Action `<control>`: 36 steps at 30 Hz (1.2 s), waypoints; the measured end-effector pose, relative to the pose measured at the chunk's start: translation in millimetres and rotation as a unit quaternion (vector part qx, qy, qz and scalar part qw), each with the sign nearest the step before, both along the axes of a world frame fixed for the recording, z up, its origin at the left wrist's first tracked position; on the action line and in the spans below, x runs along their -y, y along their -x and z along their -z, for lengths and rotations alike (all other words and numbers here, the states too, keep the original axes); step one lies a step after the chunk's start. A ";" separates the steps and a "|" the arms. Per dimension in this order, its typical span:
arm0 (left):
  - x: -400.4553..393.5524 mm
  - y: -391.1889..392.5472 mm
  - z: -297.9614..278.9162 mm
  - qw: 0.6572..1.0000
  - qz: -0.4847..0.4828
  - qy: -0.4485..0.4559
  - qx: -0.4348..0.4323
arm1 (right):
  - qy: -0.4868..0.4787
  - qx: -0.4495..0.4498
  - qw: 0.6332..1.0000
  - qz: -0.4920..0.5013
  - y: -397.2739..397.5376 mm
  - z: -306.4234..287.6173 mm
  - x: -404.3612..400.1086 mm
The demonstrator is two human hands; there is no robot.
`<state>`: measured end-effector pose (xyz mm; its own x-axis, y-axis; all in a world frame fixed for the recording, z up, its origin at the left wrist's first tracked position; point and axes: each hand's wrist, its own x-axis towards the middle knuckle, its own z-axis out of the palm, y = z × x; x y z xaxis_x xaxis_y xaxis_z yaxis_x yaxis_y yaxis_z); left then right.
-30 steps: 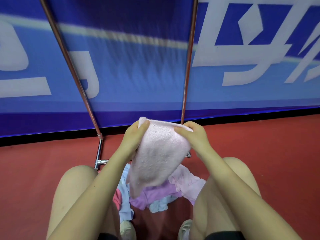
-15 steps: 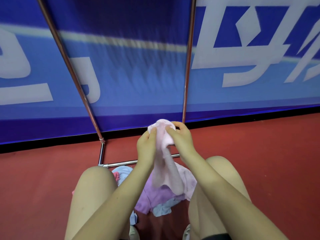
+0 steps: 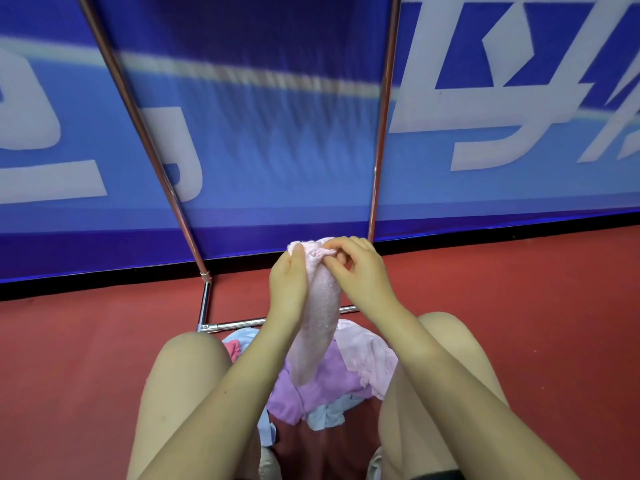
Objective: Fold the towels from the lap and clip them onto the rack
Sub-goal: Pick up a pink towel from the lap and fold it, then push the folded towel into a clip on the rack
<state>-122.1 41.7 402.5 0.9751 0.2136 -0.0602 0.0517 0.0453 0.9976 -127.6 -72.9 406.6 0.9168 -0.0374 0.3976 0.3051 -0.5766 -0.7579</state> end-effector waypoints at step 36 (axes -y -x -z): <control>-42.5 7.0 -21.7 0.999 -0.028 0.009 0.023 | -0.086 -0.332 0.924 -0.171 13.7 51.5 -20.6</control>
